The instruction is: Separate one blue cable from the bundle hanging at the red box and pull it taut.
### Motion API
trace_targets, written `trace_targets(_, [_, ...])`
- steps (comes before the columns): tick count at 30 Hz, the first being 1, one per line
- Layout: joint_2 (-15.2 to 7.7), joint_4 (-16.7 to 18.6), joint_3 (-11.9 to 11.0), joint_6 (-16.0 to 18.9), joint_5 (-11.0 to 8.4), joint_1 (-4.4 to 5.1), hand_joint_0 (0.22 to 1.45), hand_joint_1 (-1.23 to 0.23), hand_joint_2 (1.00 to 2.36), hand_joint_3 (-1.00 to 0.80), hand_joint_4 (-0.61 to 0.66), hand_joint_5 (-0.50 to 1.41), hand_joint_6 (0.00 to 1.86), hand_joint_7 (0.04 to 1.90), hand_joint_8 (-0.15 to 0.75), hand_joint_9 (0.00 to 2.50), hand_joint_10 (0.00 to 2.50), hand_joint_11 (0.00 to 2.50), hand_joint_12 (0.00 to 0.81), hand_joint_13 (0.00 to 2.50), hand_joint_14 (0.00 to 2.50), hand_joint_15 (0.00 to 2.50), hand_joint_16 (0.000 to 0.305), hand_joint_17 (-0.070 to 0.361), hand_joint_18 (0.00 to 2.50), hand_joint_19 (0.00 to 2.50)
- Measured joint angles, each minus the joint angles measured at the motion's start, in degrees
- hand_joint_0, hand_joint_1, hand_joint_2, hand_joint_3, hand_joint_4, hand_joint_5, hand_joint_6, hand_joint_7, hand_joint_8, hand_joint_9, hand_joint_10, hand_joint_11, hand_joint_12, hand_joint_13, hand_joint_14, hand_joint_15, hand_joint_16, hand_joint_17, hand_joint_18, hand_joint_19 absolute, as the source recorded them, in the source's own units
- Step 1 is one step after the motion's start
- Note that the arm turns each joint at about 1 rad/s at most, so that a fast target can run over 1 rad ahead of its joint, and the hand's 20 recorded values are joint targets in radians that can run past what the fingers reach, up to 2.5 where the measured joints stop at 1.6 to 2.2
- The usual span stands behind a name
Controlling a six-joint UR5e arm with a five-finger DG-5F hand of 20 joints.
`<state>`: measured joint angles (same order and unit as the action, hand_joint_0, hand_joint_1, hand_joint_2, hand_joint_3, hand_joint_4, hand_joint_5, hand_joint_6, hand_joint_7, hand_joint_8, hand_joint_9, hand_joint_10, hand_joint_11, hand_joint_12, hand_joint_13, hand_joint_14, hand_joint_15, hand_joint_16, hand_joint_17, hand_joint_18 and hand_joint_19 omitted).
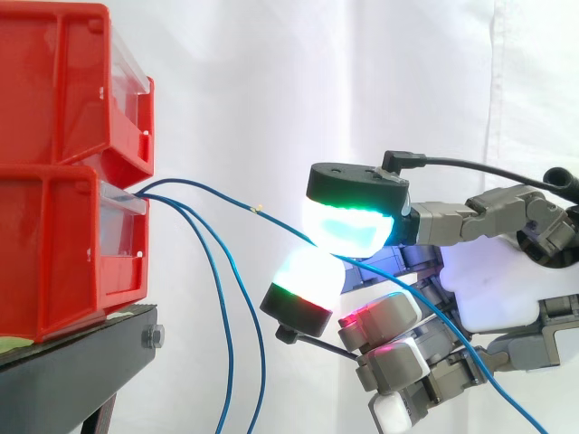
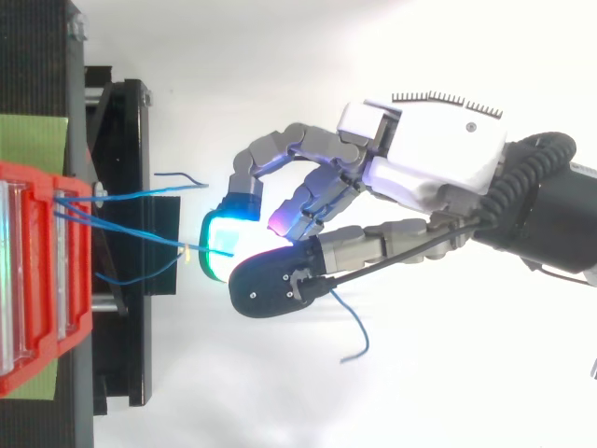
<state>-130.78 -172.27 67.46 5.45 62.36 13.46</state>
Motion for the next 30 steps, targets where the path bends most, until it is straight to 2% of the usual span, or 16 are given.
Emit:
trace_targets(9, [0.00, 0.00, 0.00, 0.00, 0.12, 0.00, 0.69, -0.69, 1.02, -0.32, -0.02, -0.21, 0.89, 1.02, 0.285, 0.91, 0.41, 1.51, 0.335, 1.02, 0.02, 1.30, 0.043, 0.096, 0.78, 0.62])
trace_targets(10, [0.00, 0.00, 0.01, 0.00, 0.12, 0.00, 0.69, -0.69, 1.02, -0.32, -0.02, -0.21, 0.89, 1.02, 0.287, 0.91, 0.18, 1.57, 0.333, 1.02, 0.02, 1.30, 0.043, 0.096, 0.78, 0.61])
trace_targets(11, [0.00, 0.00, 0.00, 0.00, 0.12, 0.00, 0.69, -0.69, 1.02, -0.32, -0.02, -0.21, 0.89, 1.02, 0.303, 0.91, 0.01, 1.50, 0.331, 1.02, 0.02, 1.29, 0.043, 0.096, 0.77, 0.61])
trace_targets(12, [0.00, 0.00, -0.01, 0.00, 0.13, 0.00, 0.69, -0.69, 1.02, -0.32, -0.03, -0.21, 0.89, 1.01, 0.312, 0.85, 0.01, 1.34, 0.326, 1.02, 0.02, 1.30, 0.042, 0.095, 0.77, 0.60])
trace_targets(14, [0.00, 0.00, -0.02, 0.00, 0.13, 0.01, 0.69, -0.69, 1.02, -0.32, -0.02, -0.21, 0.89, 1.02, 0.319, 0.81, 0.02, 1.19, 0.322, 1.01, 0.02, 1.25, 0.041, 0.091, 0.76, 0.57])
trace_targets(21, [-0.01, 0.00, 0.00, 0.00, 0.13, 0.00, 0.69, -0.69, 1.02, -0.32, -0.02, -0.21, 0.89, 1.01, 0.321, 0.78, 0.02, 1.15, 0.318, 1.02, 0.02, 1.23, 0.040, 0.089, 0.76, 0.61])
trace_targets(26, [-0.01, 0.00, 0.02, 0.00, 0.07, 0.04, 0.69, -0.69, 1.02, -0.32, -0.02, -0.21, 0.89, 1.01, 0.316, 0.74, 0.02, 1.15, 0.327, 1.08, 0.01, 1.44, 0.043, 0.097, 0.80, 0.72])
trace_targets(30, [-0.01, 0.00, 0.02, 0.00, 0.05, 0.03, 0.69, -0.69, 1.02, -0.33, -0.02, -0.21, 0.89, 1.01, 0.313, 0.63, 0.02, 0.88, 0.341, 1.04, 0.01, 1.33, 0.045, 0.101, 0.81, 0.71])
